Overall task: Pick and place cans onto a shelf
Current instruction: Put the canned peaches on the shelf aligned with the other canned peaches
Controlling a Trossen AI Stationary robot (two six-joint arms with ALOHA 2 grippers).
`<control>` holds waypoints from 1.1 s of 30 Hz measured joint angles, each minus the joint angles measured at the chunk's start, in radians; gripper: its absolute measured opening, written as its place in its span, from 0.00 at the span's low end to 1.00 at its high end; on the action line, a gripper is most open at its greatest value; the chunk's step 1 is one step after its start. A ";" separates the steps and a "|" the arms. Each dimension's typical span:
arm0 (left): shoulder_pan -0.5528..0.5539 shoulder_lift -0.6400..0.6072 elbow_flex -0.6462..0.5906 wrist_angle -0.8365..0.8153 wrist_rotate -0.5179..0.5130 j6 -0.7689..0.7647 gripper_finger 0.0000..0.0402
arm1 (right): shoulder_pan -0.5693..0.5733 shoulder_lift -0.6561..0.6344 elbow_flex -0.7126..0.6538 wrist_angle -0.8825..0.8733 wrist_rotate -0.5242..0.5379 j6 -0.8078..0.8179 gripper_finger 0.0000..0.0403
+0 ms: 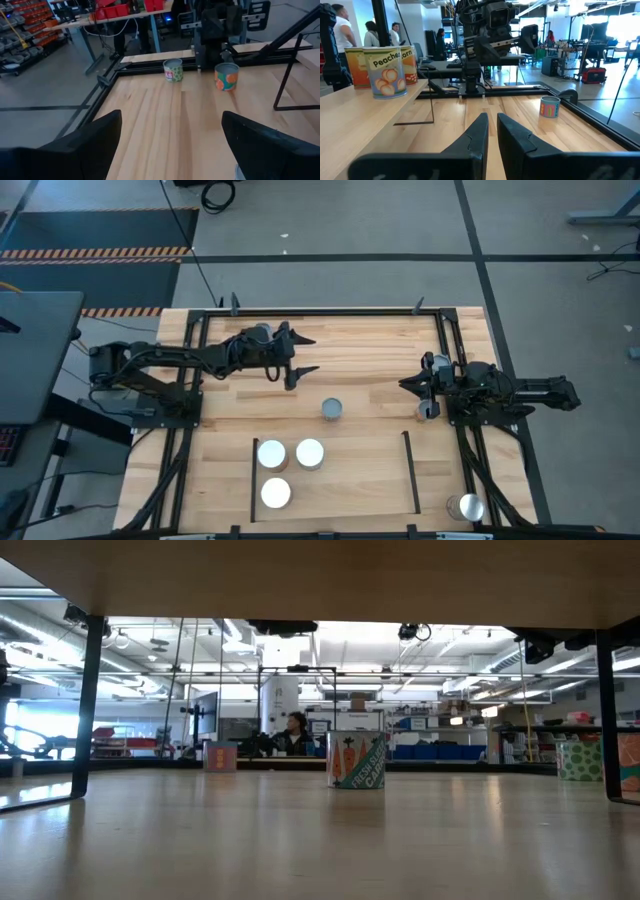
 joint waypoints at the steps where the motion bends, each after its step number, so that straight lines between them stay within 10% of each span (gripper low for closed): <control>1: 0.000 0.000 0.000 0.000 0.000 0.000 0.87 | 0.000 0.000 0.000 0.000 0.000 0.000 0.12; 10: 0.000 0.000 0.000 0.013 0.000 0.014 0.87 | -0.001 0.000 0.000 0.000 0.007 -0.033 0.12; 17: 0.000 0.000 0.000 0.126 -0.007 -0.010 0.87 | -0.023 0.000 0.000 0.101 0.230 -0.315 0.12; 25: 0.001 0.000 0.001 0.294 -0.020 -0.021 0.87 | -0.024 -0.001 0.000 0.338 0.197 0.201 0.12; 33: 0.001 0.000 0.001 0.325 -0.022 -0.021 0.87 | -0.023 0.001 0.020 0.520 0.196 0.244 0.12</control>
